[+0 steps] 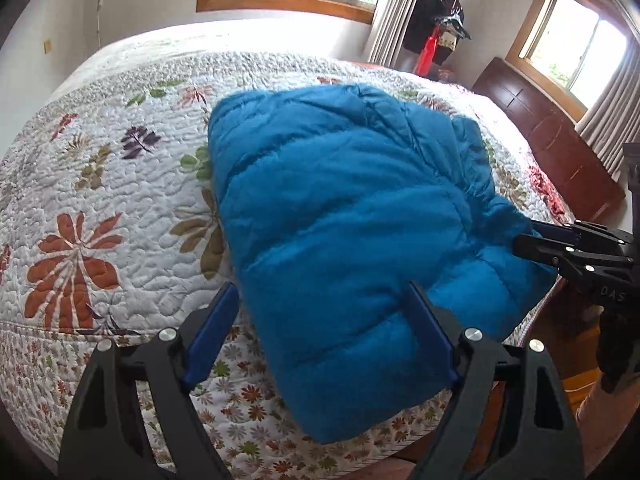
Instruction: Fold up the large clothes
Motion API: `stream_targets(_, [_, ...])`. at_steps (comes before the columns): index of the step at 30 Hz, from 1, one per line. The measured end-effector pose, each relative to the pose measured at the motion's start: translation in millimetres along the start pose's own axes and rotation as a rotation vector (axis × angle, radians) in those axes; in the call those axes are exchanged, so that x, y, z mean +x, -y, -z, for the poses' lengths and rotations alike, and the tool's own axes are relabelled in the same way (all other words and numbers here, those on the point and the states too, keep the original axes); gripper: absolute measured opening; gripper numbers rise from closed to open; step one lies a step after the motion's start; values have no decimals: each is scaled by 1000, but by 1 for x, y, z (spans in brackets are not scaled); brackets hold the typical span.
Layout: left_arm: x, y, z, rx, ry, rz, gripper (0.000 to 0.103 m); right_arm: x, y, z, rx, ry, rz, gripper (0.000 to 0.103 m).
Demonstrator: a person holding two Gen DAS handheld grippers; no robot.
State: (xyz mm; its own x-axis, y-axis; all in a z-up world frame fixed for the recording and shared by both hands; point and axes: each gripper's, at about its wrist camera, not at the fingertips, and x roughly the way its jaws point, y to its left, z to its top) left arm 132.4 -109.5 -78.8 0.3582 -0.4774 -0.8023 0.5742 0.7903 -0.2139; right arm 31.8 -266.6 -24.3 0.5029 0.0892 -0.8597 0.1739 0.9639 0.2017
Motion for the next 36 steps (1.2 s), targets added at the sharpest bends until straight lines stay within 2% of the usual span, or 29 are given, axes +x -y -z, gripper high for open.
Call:
stream_targets(3, [14,-5,3,-16,-35,41,83,22,18,12,56,-44,-58,32])
stream_targets(5, [18,-5,4,-2,-34,36,84,32,26,16,94,-56,-97,32])
stream_targets(9, [25,-4,8,22,-42,19,85,50,31,23,116,-64,-120,32])
stream_targets(15, [32,-8,9,5,-44,34,89,51,36,28,138,-49,-151,31])
stream_targets(21, [20,-13,-2,-1,-36,54,88,29,41,18,126,-8,-192,32])
stream_targets(25, [-4,-26,-26,-27,55,6,86,4,43,2,112,56,-172,32])
stream_targets(27, [-7,-28,-36,-45,74,-26,86,-7,41,-10,96,80,-98,38])
stream_targets(29, [-6,-26,-44,-46,74,-51,86,-18,38,-26,69,124,-15,38])
stream_targets(30, [-4,-25,-48,-46,72,-51,86,-22,34,-36,44,145,-2,38])
stream_targets(34, [9,-25,-69,-40,82,-95,86,-5,21,-70,-43,130,-81,36])
stream_targets(36, [17,-22,-74,-28,84,-127,86,14,17,-82,-62,99,-64,31])
